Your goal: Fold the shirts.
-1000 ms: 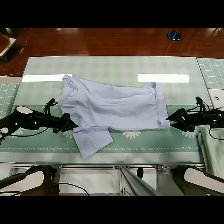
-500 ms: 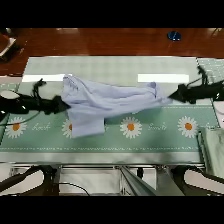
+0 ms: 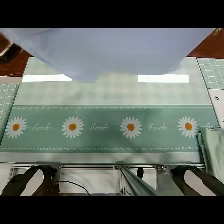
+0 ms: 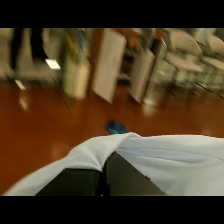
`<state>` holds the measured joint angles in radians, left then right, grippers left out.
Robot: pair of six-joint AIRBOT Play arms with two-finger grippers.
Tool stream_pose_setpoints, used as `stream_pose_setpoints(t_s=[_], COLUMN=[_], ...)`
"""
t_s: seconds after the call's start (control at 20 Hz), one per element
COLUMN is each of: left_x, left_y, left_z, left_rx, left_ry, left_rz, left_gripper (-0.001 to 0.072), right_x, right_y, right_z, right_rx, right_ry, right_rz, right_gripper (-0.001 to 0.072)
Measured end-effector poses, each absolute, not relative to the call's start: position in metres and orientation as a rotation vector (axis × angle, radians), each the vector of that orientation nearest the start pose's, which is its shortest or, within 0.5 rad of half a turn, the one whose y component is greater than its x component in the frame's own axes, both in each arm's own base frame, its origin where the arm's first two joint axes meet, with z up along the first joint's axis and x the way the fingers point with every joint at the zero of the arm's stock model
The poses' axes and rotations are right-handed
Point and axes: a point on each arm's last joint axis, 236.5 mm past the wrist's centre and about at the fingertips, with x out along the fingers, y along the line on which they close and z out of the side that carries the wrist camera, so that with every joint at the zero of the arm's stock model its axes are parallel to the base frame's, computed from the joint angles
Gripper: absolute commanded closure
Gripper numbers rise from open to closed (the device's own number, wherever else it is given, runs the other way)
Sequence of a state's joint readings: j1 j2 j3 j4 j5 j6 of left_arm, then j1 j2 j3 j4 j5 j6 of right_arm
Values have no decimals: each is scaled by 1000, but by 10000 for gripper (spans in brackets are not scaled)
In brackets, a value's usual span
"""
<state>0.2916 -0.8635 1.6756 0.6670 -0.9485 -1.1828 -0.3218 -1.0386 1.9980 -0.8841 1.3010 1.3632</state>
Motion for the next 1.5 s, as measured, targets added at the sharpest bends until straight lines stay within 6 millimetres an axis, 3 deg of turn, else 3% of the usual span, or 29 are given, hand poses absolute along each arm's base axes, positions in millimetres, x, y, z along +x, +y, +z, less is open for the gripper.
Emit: stream_pose_setpoints(t_s=[0.05, 0.15, 0.35, 0.5, 0.6, 0.75, 0.95, 1.1, 1.3, 1.5], left_x=[301, 258, 193, 178, 189, 221, 284, 336, 403, 467], left_y=[-57, -51, -43, -39, -36, -31, -27, -29, -33, -40], left_z=[509, 534, 550, 534, 507, 458, 364, 283, 192, 132], left_rx=[-144, -42, 84, 113, 100, 60, -25, -120, -222, -324], left_ry=[-107, -185, -247, -202, -119, 17, 276, 484, 677, 753], left_rz=[-367, -274, -123, -92, -101, -122, -162, -198, -221, -225], left_gripper=[687, 686, 687, 687, 686, 686, 686, 686, 686, 686], right_x=[312, 264, 200, 179, 181, 202, 251, 302, 381, 461], right_y=[43, 49, 44, 42, 40, 39, 37, 31, 20, 11], right_z=[476, 504, 519, 505, 486, 443, 363, 287, 195, 123], right_rx=[95, 36, -20, -17, 4, 56, 155, 255, 409, 578], right_ry=[183, 95, 32, 69, 124, 249, 445, 600, 752, 829], right_rz=[308, 258, 139, 101, 96, 122, 189, 236, 281, 314], right_gripper=[684, 684, 684, 684, 684, 684, 684, 684, 684, 684])
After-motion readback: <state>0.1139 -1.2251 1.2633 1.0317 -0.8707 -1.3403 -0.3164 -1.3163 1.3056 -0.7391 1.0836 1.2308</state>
